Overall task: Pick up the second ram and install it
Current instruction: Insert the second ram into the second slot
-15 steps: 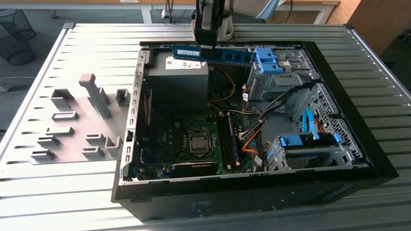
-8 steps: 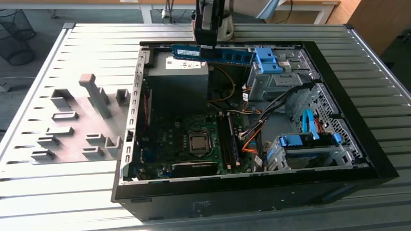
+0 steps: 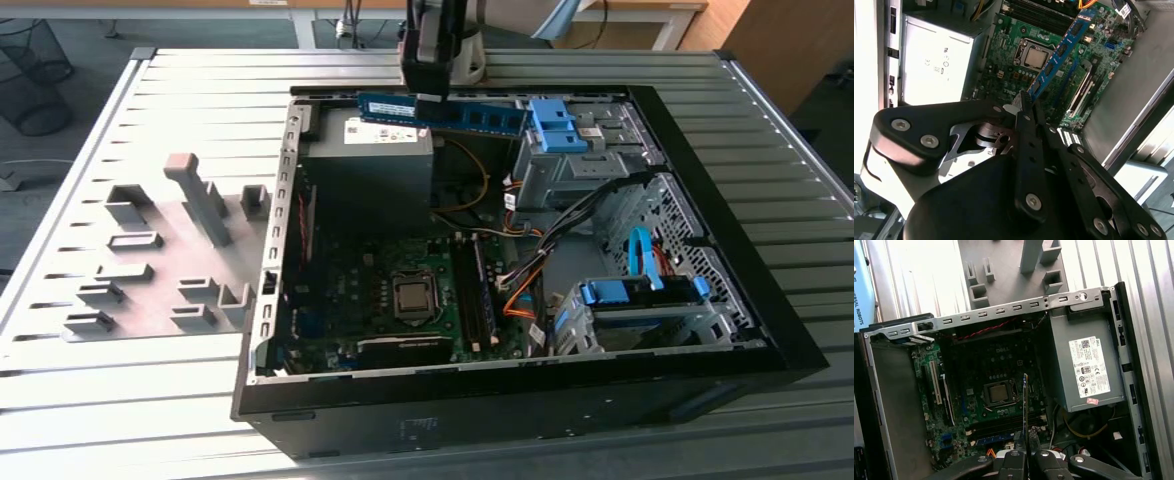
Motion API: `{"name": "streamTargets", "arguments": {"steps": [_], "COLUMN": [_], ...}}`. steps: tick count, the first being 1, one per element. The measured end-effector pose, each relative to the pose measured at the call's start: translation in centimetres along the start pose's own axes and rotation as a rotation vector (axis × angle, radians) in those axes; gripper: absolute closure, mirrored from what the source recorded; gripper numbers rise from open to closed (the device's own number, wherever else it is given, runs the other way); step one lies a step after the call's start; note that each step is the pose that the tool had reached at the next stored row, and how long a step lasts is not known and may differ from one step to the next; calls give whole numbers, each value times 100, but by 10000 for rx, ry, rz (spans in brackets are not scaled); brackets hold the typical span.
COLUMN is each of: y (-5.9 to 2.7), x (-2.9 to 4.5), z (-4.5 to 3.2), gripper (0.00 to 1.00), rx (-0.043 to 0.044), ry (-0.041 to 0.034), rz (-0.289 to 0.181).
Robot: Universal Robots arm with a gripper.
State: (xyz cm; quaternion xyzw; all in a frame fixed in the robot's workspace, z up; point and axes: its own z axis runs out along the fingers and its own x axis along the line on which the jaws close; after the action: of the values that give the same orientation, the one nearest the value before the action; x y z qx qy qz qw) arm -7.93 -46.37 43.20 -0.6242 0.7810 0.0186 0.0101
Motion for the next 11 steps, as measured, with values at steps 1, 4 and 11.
{"name": "streamTargets", "arguments": {"steps": [1, 4, 11], "y": [0, 0, 0], "x": [0, 0, 0], "z": [0, 1, 4], "gripper": [86, 86, 86], "rx": [2, 8, 19], "ry": [-1, -4, -9], "rz": [65, 221, 485]}}
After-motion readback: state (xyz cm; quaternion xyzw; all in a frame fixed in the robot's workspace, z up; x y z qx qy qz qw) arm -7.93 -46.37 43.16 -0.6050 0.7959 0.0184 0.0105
